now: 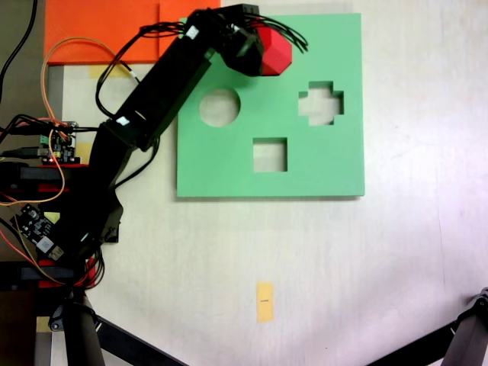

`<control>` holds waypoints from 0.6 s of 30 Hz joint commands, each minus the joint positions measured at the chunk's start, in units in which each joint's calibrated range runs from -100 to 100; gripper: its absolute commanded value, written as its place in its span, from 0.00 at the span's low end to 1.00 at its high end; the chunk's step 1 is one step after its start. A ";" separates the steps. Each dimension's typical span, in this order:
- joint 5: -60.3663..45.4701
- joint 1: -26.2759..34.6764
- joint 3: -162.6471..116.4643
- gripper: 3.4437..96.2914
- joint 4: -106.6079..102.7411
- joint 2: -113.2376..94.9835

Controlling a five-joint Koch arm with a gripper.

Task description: Put the octagonal pillar block into the corresponding hole

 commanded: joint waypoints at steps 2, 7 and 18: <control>0.78 0.44 4.86 0.38 0.89 -0.05; 0.78 -0.05 4.96 0.38 1.47 2.46; 0.73 -1.81 6.26 0.48 7.82 10.28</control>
